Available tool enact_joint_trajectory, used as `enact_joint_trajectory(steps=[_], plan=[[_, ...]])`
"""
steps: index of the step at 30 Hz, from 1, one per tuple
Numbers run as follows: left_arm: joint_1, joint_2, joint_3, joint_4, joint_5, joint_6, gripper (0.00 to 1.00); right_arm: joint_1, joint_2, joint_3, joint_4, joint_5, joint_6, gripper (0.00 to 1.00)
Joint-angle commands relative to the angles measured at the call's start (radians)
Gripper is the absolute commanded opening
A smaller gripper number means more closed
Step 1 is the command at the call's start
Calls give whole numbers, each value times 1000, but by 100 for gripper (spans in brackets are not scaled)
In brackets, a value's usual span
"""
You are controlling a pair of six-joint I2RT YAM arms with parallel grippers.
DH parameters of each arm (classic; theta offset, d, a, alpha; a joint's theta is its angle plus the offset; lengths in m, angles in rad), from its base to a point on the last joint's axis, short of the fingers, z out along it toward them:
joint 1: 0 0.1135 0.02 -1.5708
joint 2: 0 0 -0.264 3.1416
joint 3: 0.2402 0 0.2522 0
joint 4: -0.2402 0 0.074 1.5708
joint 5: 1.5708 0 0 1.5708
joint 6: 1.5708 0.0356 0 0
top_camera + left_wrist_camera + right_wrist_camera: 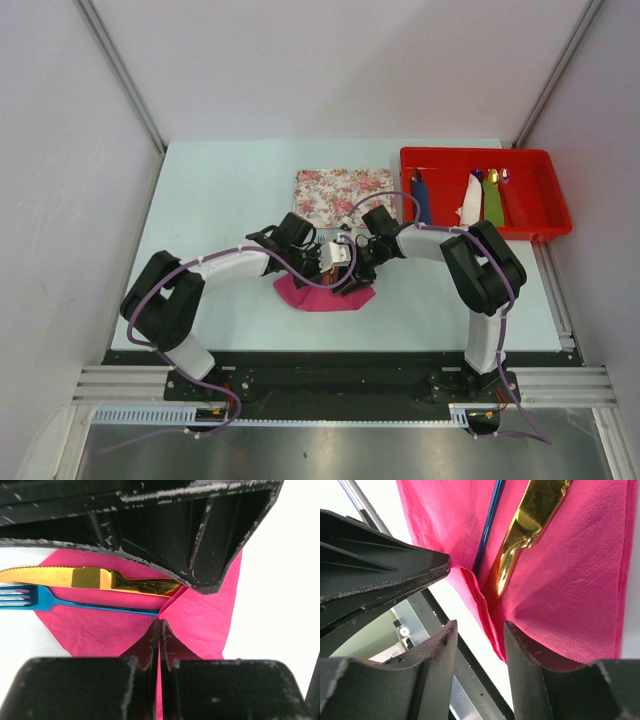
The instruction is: Place the utensils on the paper napkin and roll it up
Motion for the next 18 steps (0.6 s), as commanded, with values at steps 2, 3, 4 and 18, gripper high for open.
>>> enact_joint_trajectory(steps=[2,3,4,18], plan=[[8,5,49,28,36,-26,0,7,16,12,37,-22,0,46],[8,7,52,26,38,-28,0,6,18,9,37,-21,-3,45],[8,10,55,25,41,-31,0,7,18,7,37,-21,-5,45],[9,21,61,26,44,-42,0,20,21,-14,49,-39,-17,31]])
